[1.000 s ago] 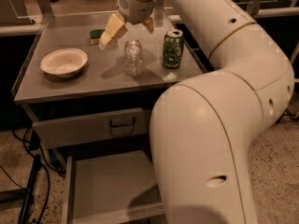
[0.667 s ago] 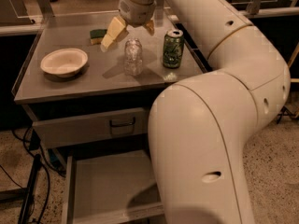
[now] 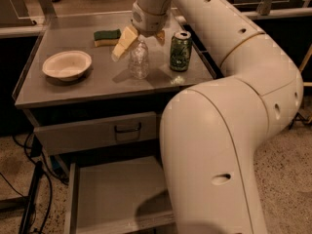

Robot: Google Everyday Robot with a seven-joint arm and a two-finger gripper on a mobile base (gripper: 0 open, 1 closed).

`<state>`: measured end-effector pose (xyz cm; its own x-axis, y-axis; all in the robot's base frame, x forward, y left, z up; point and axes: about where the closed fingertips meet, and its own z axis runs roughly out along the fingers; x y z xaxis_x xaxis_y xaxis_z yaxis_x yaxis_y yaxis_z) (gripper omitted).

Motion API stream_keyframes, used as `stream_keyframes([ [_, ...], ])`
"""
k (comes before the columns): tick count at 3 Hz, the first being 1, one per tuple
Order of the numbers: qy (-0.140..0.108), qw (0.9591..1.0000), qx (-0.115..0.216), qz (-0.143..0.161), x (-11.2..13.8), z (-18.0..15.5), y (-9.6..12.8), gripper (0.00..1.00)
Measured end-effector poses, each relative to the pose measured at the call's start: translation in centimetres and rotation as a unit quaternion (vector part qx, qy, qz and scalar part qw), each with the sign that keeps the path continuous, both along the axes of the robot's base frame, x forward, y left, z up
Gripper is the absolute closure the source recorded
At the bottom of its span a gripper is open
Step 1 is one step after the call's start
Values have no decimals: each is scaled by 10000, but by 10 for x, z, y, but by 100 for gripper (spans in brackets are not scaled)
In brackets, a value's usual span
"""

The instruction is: Place water bottle into middle drawer

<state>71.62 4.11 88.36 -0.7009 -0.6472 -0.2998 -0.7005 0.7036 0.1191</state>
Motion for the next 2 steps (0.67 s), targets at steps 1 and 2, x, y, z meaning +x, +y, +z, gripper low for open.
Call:
stream_keyframes([
  [1, 57, 9999, 31, -115, 9, -13, -2, 0],
  [2, 81, 9995, -41, -289, 22, -23, -9, 0],
])
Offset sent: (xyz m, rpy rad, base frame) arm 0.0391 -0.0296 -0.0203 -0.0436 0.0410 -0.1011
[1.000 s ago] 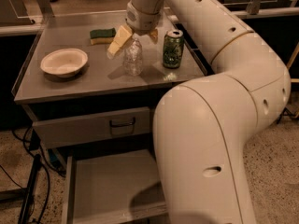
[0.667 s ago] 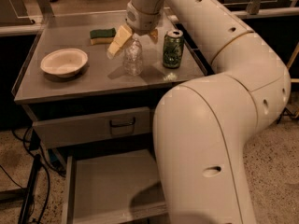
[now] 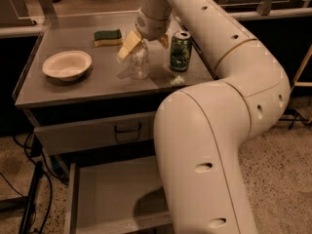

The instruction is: Place water bottle into middle drawer

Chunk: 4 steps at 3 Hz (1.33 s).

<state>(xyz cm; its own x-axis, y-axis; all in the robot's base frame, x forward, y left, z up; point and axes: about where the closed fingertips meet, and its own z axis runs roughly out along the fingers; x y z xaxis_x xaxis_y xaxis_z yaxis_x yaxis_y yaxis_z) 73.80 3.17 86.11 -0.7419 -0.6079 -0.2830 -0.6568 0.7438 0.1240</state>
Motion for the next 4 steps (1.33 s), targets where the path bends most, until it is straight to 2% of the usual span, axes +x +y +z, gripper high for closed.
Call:
stream_keyframes([
  [2, 150, 9996, -150, -210, 17, -25, -3, 0],
  [4, 79, 9997, -102, -214, 22, -27, 1, 50],
])
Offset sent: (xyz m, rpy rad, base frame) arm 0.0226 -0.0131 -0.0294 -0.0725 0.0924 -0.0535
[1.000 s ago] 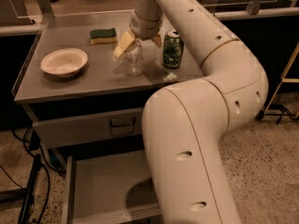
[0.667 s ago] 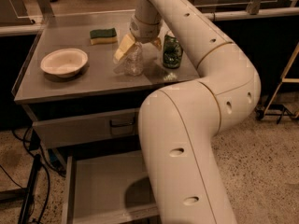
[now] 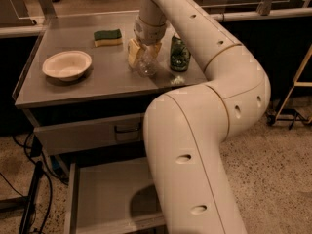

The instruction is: Place water bottle into middle drawer

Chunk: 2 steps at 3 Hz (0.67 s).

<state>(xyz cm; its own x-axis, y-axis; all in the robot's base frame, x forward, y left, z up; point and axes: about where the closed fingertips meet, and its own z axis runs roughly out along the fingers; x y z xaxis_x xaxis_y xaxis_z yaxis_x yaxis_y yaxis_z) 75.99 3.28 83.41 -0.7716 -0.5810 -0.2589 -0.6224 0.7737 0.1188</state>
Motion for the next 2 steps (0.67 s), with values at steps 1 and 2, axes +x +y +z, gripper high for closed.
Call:
stream_keyframes([
  [1, -1, 10000, 1, 1, 0, 0, 0, 73],
  [2, -169, 9992, 311, 189, -1, 10, 3, 100],
])
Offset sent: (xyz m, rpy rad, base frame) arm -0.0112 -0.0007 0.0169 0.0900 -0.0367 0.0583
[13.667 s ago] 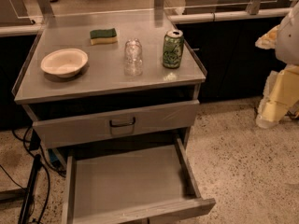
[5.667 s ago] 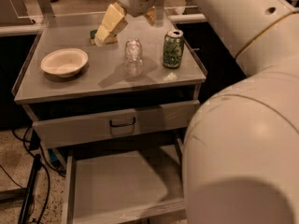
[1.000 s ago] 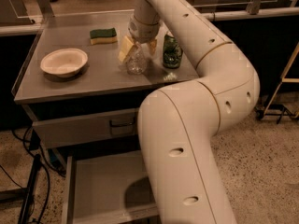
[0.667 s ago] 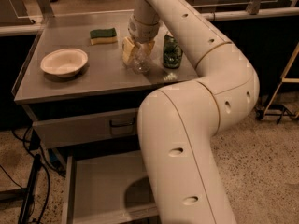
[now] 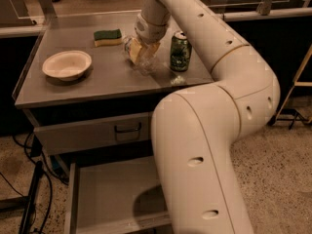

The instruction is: Place water bottle into middle drawer

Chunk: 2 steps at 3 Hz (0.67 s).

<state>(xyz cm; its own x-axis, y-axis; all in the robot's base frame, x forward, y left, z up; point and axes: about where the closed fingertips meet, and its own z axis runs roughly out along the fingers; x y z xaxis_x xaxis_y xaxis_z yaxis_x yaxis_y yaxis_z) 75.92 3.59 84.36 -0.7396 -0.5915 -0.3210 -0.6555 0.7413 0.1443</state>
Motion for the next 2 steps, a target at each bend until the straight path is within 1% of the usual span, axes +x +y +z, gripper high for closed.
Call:
stream_keyframes([
  [1, -259, 9990, 267, 262, -11, 29, -2, 100],
  [2, -494, 9964, 493, 483, -27, 56, -7, 100],
])
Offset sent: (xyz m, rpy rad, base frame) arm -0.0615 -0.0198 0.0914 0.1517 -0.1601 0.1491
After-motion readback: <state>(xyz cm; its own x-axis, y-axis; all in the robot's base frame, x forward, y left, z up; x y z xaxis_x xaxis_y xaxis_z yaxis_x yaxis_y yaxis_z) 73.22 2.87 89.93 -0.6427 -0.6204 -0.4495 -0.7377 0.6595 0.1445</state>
